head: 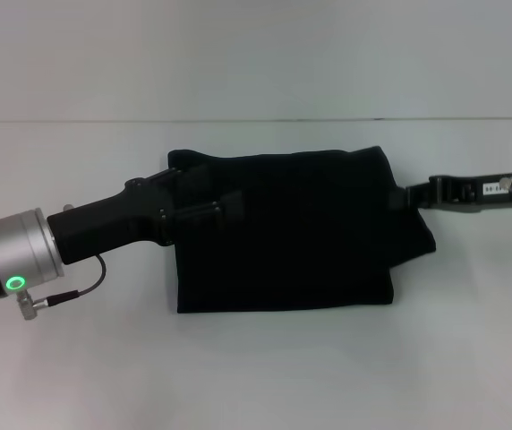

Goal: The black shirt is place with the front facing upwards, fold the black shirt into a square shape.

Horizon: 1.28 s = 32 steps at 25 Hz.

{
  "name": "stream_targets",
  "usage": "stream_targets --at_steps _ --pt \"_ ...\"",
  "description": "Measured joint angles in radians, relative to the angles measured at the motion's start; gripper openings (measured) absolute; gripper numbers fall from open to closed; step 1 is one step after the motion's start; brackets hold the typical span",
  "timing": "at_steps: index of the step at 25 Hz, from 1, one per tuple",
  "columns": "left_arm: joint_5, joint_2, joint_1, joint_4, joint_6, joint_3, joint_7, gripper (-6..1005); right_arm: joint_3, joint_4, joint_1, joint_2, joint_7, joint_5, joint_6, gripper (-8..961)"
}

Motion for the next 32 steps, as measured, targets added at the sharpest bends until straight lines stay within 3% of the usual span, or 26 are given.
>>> stream_targets --at_steps 7,16,23,27,32 --pt "0.0 0.0 -0.004 -0.001 0.001 0.003 -0.001 907 0.005 0.024 -0.005 -0.001 0.075 -0.096 0.064 103" --pt "0.0 0.002 -0.007 0.0 -0.001 -0.001 -0.001 908 0.078 -0.041 -0.041 -0.017 0.079 -0.095 0.089 137" --pt "-0.001 0.004 -0.012 0.0 -0.008 -0.002 -0.001 908 0.097 -0.086 -0.011 -0.018 0.068 -0.055 0.059 460" --pt "-0.001 0.002 -0.013 0.0 -0.035 -0.003 -0.001 908 0.046 -0.058 0.034 -0.001 0.059 -0.076 0.099 629" --pt "-0.002 -0.001 -0.014 -0.001 -0.042 -0.002 -0.001 908 -0.072 0.04 0.086 0.024 0.023 -0.084 0.256 476"
